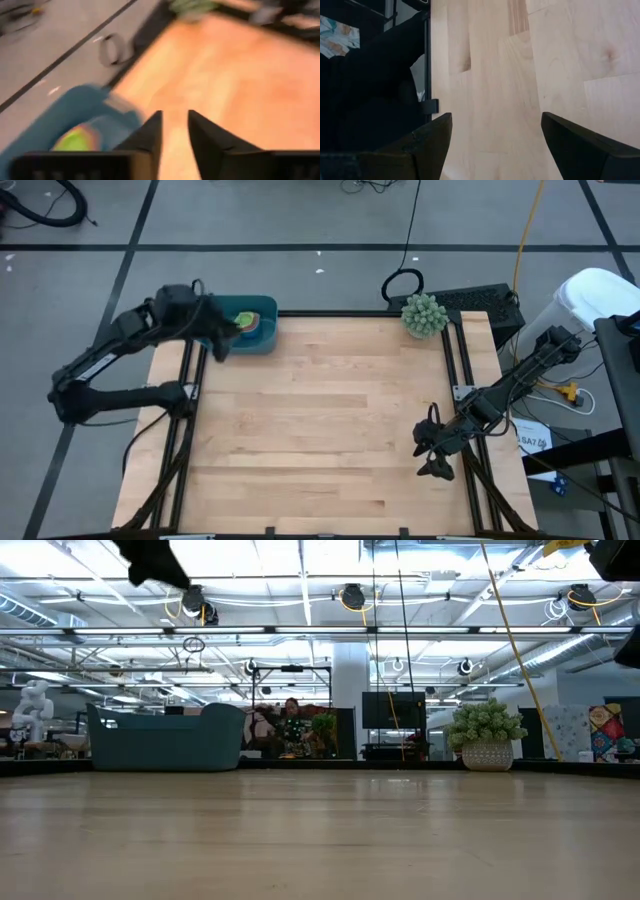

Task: Nest measuring cups in basket
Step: Return to Home position

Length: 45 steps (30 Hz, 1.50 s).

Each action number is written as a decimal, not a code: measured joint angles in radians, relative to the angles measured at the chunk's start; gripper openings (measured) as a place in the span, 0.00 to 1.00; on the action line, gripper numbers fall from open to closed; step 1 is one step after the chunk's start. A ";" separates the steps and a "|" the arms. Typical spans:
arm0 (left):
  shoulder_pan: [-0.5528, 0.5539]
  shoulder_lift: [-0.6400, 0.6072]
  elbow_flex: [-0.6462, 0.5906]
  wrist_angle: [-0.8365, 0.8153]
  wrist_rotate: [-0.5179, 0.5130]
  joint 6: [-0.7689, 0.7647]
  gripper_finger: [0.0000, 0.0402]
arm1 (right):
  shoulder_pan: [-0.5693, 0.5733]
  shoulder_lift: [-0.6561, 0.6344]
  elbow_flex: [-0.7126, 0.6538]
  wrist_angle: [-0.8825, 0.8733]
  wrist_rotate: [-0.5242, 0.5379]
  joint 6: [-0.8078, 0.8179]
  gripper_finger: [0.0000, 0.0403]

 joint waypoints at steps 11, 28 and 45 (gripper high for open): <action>-0.581 -0.054 0.000 0.317 -0.125 -0.087 0.01 | -0.013 -0.009 0.003 0.087 0.266 -0.225 0.71; -0.945 0.055 -0.022 0.373 -0.456 -0.004 0.01 | -0.298 -0.093 0.442 -0.037 0.588 -1.074 0.05; -0.715 -0.178 -0.463 0.696 -0.204 -0.024 0.01 | -0.732 -0.188 0.254 0.095 0.077 -0.967 0.00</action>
